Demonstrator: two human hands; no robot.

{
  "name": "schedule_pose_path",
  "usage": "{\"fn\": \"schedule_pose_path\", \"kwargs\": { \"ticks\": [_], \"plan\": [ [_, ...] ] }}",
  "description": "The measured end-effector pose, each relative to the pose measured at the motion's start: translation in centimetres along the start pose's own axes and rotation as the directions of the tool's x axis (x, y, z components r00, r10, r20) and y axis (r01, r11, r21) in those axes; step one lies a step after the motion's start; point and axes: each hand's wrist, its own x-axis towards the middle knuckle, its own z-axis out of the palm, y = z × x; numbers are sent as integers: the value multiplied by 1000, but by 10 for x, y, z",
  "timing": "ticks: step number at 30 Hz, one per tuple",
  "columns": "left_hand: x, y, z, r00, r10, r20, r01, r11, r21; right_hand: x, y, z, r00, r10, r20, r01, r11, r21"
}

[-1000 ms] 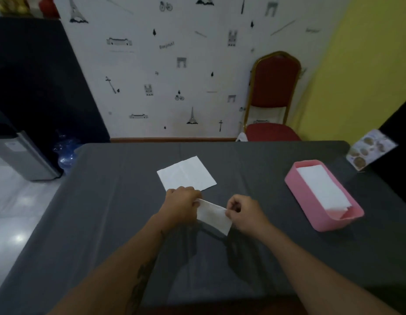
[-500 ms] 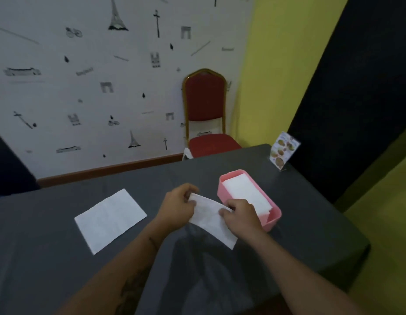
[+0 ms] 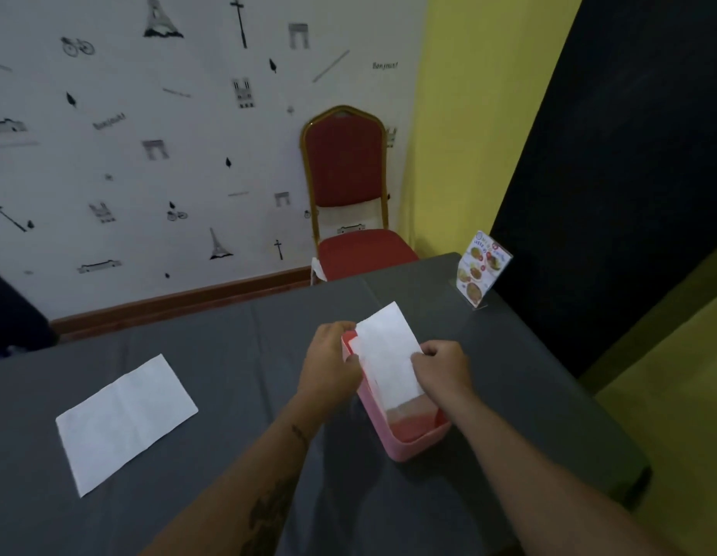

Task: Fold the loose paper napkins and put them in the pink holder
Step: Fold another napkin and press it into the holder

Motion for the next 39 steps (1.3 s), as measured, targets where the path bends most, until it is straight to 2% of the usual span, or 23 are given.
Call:
{"fn": "schedule_pose_path", "kwargs": {
  "ticks": [1,2,4,5,10,14,19,22,25,28,30,33,39],
  "plan": [
    [1,-4,5,1000,15,22,-16,997,76,3,1,2,1000,-11,-4,11,998,-63],
    [1,-7,8,998,37,57,-46,985,168,5,2,4,999,-48,-12,45,979,-198],
    [-2,-11,14,989,61,135,-106,929,354,6,6,6,986,-165,-24,134,874,-467],
    [-3,-12,16,985,60,162,-124,900,418,7,8,6,977,-212,-3,179,832,-525],
    [-2,-15,19,979,89,181,-174,832,527,15,17,6,918,-356,174,386,707,-593],
    [7,-7,19,969,147,198,-239,760,604,16,26,10,872,-415,260,480,618,-623],
    [18,-1,21,939,119,321,-312,686,657,18,36,9,795,-477,375,594,486,-641],
    [19,-2,24,925,65,374,-322,654,684,20,39,4,777,-486,400,621,493,-609],
    [19,-3,26,923,27,383,-316,620,718,22,43,1,795,-496,350,599,546,-585],
    [18,-5,24,927,70,369,-343,558,755,22,42,4,825,-464,323,559,585,-587],
    [15,-8,22,928,117,353,-359,530,768,22,40,8,820,-456,346,568,574,-590],
    [12,-9,21,937,126,326,-340,543,768,21,41,12,799,-458,390,598,540,-592],
    [11,-8,24,941,67,331,-308,576,757,17,41,15,813,-424,399,579,516,-631]
  ]
}}
